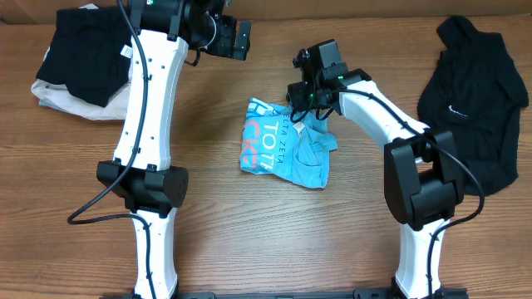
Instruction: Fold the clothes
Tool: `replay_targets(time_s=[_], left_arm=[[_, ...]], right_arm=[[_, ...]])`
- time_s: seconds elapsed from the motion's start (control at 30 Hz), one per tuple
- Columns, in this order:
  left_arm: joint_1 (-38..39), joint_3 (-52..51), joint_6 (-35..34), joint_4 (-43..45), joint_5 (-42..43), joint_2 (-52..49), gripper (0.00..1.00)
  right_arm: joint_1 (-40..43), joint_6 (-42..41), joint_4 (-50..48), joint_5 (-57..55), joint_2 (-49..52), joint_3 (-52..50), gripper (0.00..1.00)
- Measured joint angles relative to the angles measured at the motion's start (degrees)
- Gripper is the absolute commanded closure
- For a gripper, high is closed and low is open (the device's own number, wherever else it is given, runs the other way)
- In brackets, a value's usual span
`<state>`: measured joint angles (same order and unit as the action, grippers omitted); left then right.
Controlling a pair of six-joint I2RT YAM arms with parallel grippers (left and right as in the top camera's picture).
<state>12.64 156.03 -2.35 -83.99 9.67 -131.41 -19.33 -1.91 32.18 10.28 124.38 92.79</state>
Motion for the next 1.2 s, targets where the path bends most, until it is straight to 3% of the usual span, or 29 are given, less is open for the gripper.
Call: replay_targets(time_s=[0.43,0.53,0.77,0.8,0.87,0.9,1.03,1.2], left_arm=[[0.0,0.0,0.0,0.0,-2.0,0.0,0.00],[0.0,0.0,0.0,0.0,-2.7,0.0,0.00],[0.0,0.0,0.0,0.0,-5.5,0.0,0.00],[0.0,0.0,0.0,0.0,-5.7,0.0,0.00],[0.0,0.0,0.0,0.0,-6.0,0.0,0.00],[0.0,0.0,0.0,0.0,-6.1,0.0,0.00],[0.0,0.0,0.3,0.0,-6.4,0.0,0.00],[0.0,0.0,1.1,-0.4,-6.3,0.0,0.00]], right_arm=[[0.1,-4.2,1.1,-2.7,3.2,0.0,0.75],[0.6,-7.0,2.7,-3.2,3.2,0.3,0.95],[5.4,-10.8,10.3,0.6,2.9,4.7,0.96],[6.4,-11.1,11.6,1.7,2.7,5.7,0.95],[8.1,-11.4,13.6,3.8,2.3,7.3,0.63],[9.2,-11.7,14.8,5.3,2.1,8.2,0.56],[13.0,-11.7,18.8,10.4,1.2,9.4,0.45],[17.6,-10.0,24.9,17.0,1.1,9.5,0.45]])
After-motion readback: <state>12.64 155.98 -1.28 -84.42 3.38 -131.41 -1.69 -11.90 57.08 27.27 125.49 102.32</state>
